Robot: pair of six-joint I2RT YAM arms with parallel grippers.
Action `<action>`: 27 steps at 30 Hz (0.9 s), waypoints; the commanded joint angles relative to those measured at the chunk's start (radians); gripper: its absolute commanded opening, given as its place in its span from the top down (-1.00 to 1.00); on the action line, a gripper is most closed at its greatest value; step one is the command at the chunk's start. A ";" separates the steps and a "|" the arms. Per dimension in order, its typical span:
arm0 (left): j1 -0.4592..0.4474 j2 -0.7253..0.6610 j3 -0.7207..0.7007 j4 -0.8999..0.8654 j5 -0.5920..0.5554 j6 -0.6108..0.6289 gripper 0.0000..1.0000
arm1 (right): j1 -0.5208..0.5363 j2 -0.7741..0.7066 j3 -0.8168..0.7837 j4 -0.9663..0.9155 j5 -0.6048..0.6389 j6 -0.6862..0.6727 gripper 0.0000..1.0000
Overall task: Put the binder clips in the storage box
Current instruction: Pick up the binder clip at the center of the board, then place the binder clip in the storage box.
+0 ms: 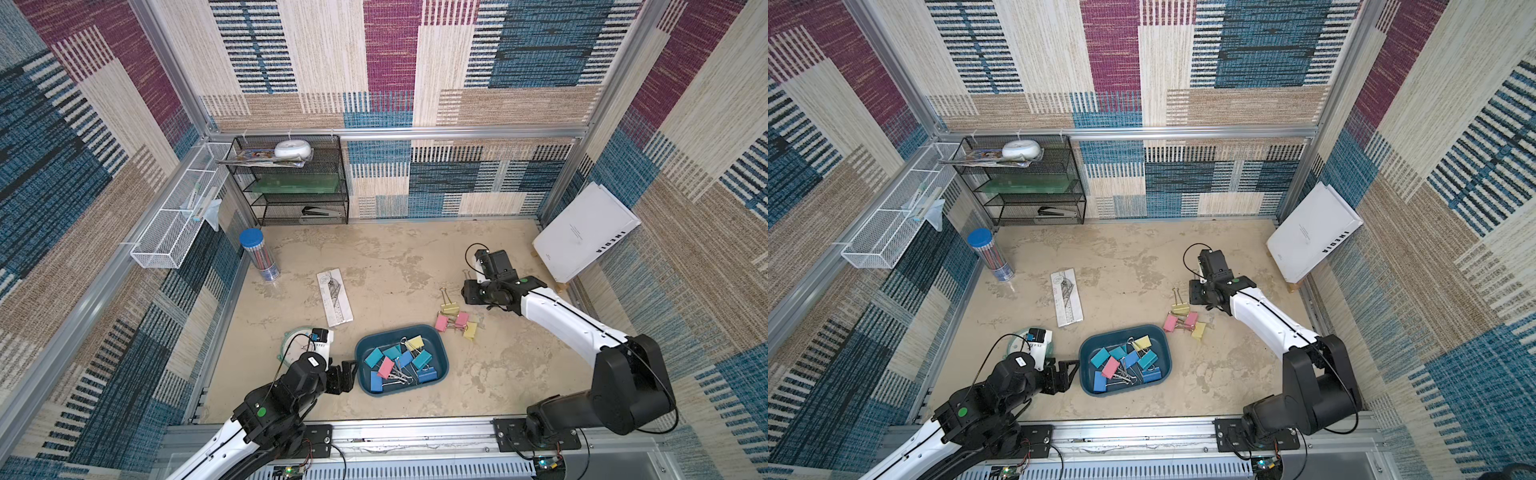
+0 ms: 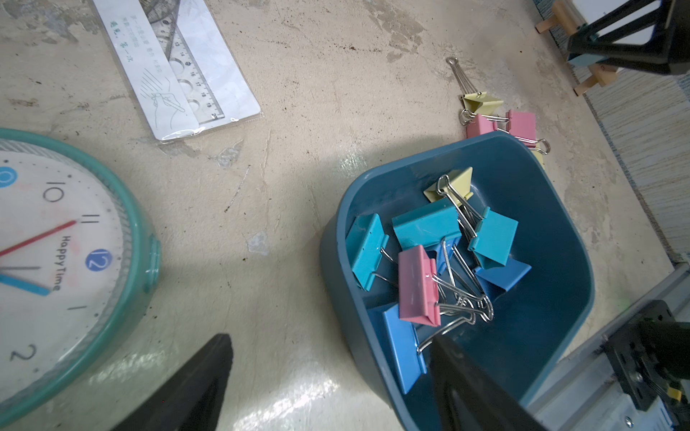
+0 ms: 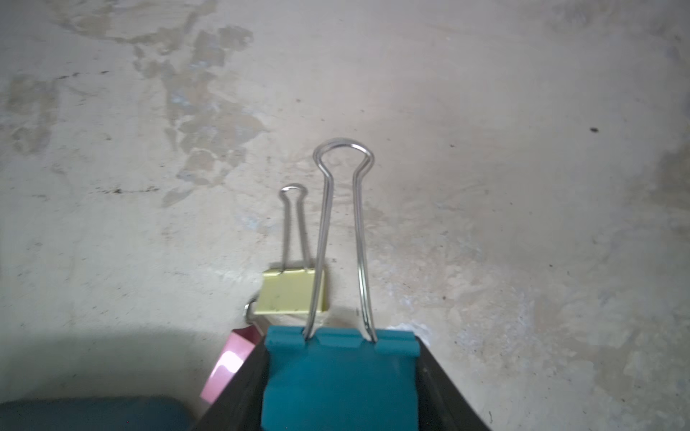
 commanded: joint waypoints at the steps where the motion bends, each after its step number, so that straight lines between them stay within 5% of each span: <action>1: 0.000 0.003 -0.002 0.012 0.006 0.012 -0.73 | 0.110 -0.026 0.021 -0.052 -0.084 -0.084 0.08; 9: 0.000 0.002 -0.002 0.012 0.006 0.012 -0.73 | 0.427 -0.069 -0.051 -0.066 -0.161 -0.195 0.06; 16: 0.000 0.003 -0.002 0.010 0.005 0.010 -0.74 | 0.525 -0.119 -0.133 -0.041 -0.233 -0.195 0.06; 27: 0.000 0.003 -0.001 0.009 0.004 0.010 -0.74 | 0.542 -0.018 -0.118 -0.067 -0.245 -0.186 0.03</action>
